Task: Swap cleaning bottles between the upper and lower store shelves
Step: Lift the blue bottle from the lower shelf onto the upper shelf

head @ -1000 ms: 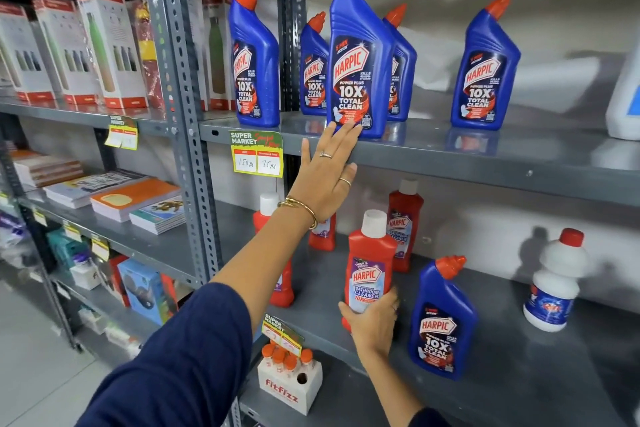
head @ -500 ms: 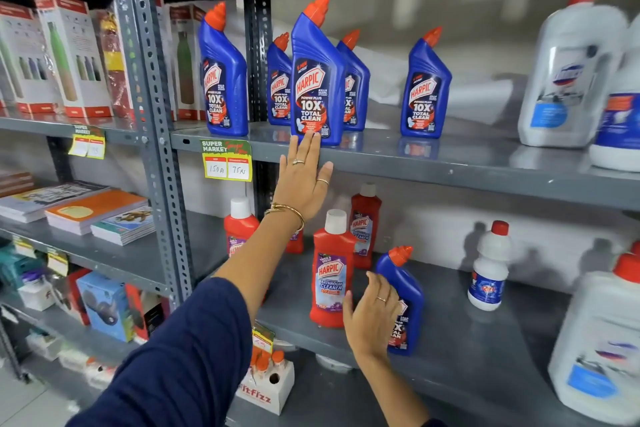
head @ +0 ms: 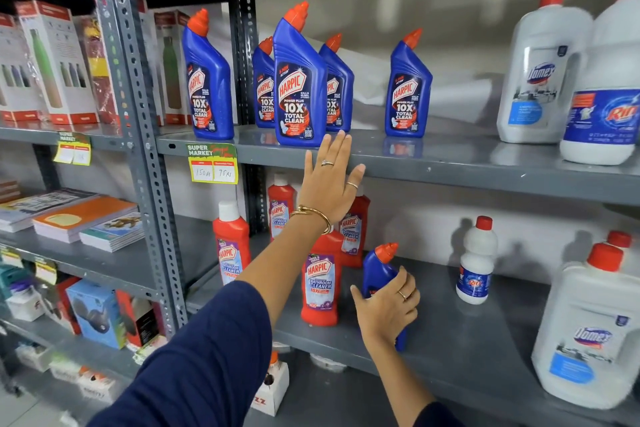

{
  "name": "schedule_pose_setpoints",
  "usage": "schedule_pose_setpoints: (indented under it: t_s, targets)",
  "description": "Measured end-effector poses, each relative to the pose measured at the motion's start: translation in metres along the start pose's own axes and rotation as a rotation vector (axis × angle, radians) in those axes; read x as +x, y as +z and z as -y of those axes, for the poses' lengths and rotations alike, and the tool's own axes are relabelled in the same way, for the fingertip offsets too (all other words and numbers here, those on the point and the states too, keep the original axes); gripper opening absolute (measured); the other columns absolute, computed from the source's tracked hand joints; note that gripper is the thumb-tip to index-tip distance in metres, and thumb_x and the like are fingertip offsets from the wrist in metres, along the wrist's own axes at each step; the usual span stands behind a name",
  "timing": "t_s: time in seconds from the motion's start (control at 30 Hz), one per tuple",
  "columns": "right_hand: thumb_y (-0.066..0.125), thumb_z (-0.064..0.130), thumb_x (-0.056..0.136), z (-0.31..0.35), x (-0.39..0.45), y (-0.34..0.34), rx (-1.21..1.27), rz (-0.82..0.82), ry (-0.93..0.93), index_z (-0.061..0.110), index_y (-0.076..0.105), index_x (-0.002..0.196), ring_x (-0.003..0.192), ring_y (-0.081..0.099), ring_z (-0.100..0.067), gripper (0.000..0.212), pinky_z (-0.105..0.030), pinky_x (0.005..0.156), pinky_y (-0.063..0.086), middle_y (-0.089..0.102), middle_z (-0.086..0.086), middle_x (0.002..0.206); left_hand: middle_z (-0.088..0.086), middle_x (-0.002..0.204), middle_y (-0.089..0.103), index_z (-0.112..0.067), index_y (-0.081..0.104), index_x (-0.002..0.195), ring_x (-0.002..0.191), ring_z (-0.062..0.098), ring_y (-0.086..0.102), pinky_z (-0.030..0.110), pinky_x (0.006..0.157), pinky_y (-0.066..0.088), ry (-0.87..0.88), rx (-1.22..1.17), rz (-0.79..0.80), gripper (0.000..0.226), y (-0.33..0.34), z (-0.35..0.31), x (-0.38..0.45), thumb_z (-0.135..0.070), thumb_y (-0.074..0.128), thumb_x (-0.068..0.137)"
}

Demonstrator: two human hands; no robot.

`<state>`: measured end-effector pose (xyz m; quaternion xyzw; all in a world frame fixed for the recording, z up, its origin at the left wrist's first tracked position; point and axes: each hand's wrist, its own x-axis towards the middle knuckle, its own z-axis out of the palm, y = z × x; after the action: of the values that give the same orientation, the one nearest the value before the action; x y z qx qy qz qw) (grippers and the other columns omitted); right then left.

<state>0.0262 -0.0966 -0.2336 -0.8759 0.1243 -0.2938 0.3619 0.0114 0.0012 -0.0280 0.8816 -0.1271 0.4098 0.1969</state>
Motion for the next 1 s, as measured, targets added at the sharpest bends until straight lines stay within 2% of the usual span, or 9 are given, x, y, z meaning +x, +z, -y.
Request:
schedule_pose_setpoints:
  t_s: [0.23,0.57,0.73,0.87,1.0]
  targets:
    - [0.087,0.036,0.053,-0.013,0.008,0.012,0.008,0.019,-0.018,0.006,0.036,0.127,0.107,0.049,-0.044,0.094,-0.054,0.077,0.049,0.046,-0.023,0.129,0.005,0.154,0.017,-0.016,0.015,0.142,0.143,0.023,0.003,0.038,0.112,-0.006,0.018,0.022,-0.081,0.055,0.013,0.004,-0.002,-0.033,0.037,0.094]
    - [0.090,0.022,0.045,-0.010,0.006,-0.010,0.067,-0.079,-0.174,-0.003,0.052,0.111,0.092,0.054,-0.049,0.081,-0.057,0.071,0.051,0.056,-0.030,0.113,0.006,0.154,0.018,-0.016,0.015,0.142,0.143,0.024,0.004,0.039,0.113,-0.005,0.020,0.060,-0.069,0.055,0.012,0.006,-0.002,-0.035,0.036,0.094]
    - [0.089,0.024,0.048,0.019,0.011,-0.066,0.192,-0.234,-0.266,-0.002,0.050,0.111,0.101,0.052,-0.046,0.078,-0.053,0.082,0.048,0.055,-0.028,0.116,0.007,0.154,0.016,-0.014,0.013,0.142,0.143,0.024,0.003,0.042,0.114,-0.002,0.009,0.089,-0.037,0.056,0.008,0.004,-0.003,-0.035,0.034,0.095]
    - [0.089,0.024,0.045,0.052,0.015,-0.132,0.420,-0.406,-0.338,0.000,0.048,0.113,0.105,0.050,-0.042,0.083,-0.052,0.087,0.047,0.052,-0.026,0.117,0.007,0.154,0.016,-0.013,0.015,0.142,0.143,0.024,0.002,0.045,0.115,-0.001,-0.010,0.046,-0.023,0.055,0.005,0.000,-0.005,-0.033,0.036,0.094]
    - [0.088,0.029,0.045,0.091,0.026,-0.202,0.583,-0.560,-0.525,0.012,0.041,0.112,0.099,0.047,-0.027,0.083,-0.032,0.084,0.042,0.052,-0.015,0.111,0.007,0.154,0.016,-0.013,0.017,0.141,0.143,0.024,0.002,0.046,0.115,-0.001,-0.025,0.016,-0.016,0.053,0.003,-0.005,-0.005,-0.031,0.036,0.095]
